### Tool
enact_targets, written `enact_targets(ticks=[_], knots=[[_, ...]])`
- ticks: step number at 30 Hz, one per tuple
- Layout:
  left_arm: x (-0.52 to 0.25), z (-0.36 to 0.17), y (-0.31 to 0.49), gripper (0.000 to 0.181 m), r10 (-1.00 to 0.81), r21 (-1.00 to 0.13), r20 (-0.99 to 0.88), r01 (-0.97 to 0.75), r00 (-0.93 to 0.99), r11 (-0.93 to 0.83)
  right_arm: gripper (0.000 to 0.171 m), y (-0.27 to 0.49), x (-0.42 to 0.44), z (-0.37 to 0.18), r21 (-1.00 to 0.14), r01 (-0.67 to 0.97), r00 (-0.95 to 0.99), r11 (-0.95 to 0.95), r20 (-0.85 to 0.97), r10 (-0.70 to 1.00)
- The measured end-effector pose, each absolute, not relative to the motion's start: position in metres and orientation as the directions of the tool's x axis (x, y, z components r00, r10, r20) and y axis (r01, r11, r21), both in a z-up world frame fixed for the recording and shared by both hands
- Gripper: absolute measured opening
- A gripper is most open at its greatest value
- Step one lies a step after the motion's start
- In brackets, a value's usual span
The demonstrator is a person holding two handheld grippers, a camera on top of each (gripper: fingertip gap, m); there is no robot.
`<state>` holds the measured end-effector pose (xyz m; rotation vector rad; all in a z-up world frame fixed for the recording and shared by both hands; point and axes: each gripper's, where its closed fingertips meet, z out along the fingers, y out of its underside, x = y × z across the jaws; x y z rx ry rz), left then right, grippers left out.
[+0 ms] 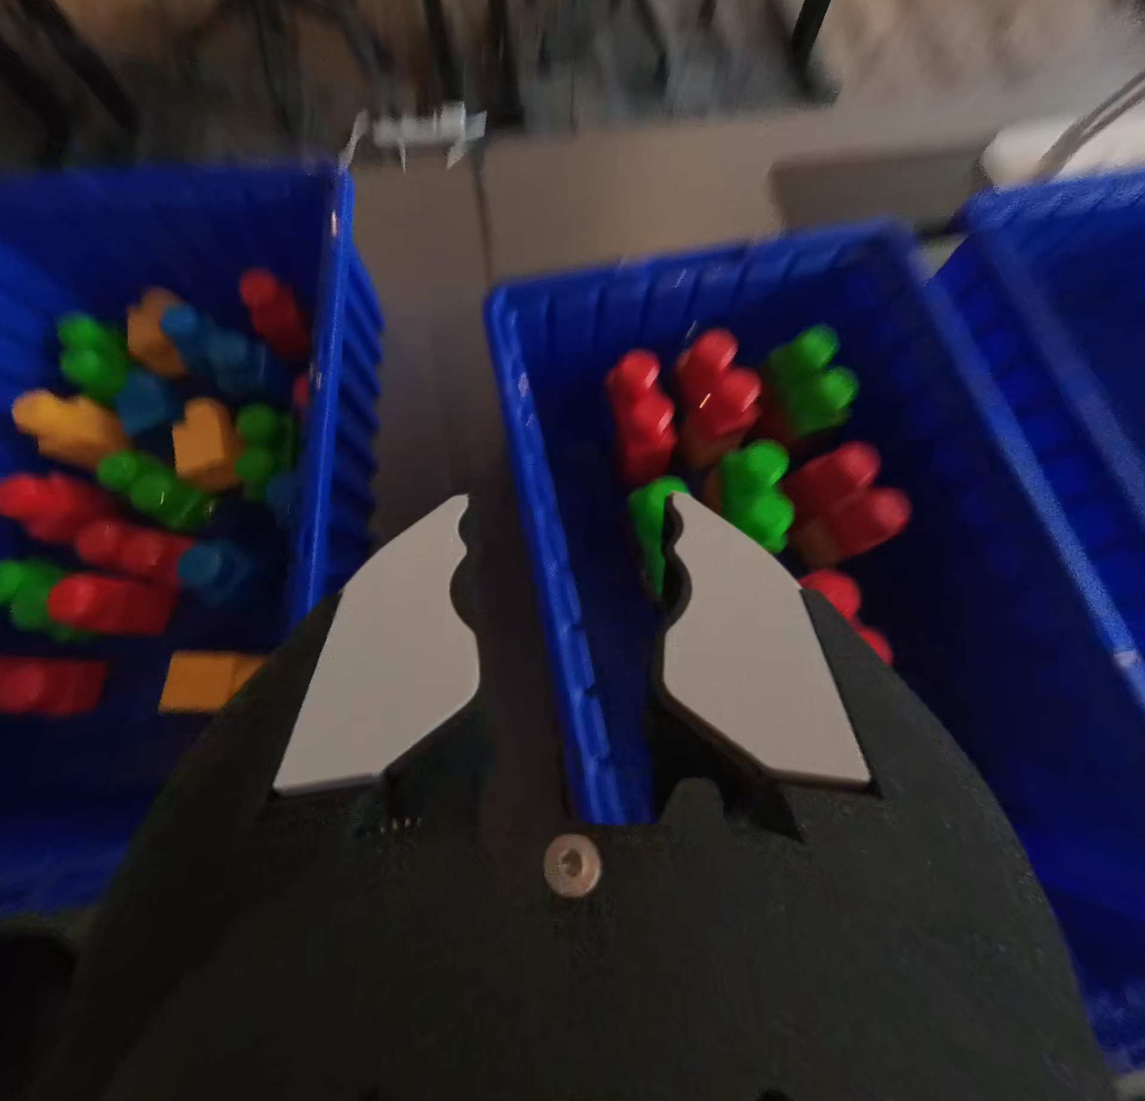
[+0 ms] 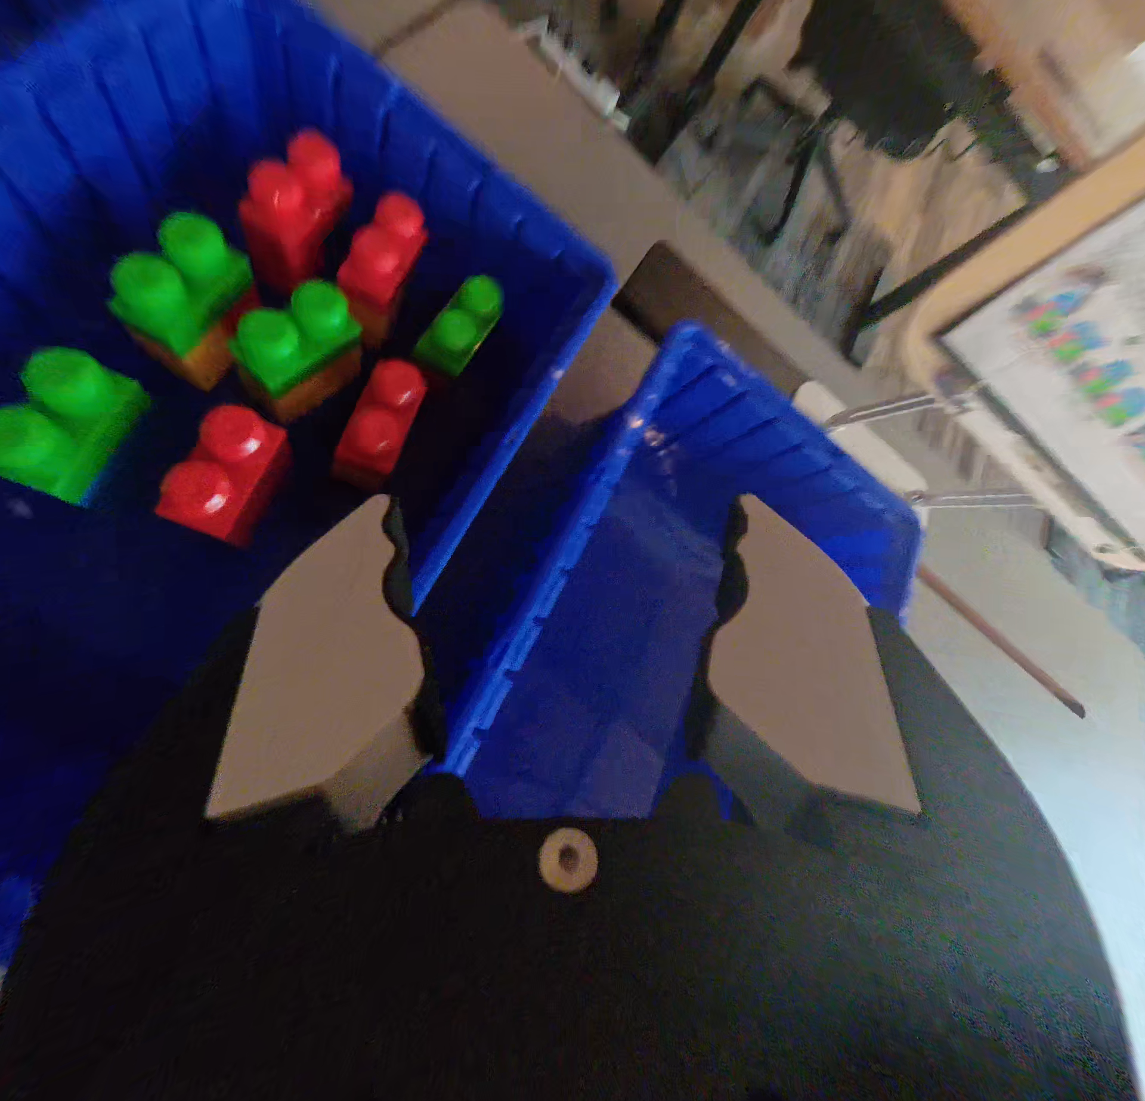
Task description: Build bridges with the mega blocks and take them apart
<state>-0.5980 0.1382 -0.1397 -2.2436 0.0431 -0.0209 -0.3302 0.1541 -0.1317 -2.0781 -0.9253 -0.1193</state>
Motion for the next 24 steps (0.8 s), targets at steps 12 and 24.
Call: enact_targets(ticks=[12,24], knots=[[-0.39,-0.124,0.159,0.028,-0.241,-0.763,0.217,0.01,0.946,-0.647,0.099,0.181,-0.096,-0.121,-0.713,0.338,0.904,-0.614,0.066,0.422],[-0.283,-0.243,0.192,0.037,-0.236,-0.473,0.111,-0.157,0.966,-0.867,0.09,0.206,-0.031,-0.262,-0.485,0.22,0.888,-0.846,-0.26,0.38]])
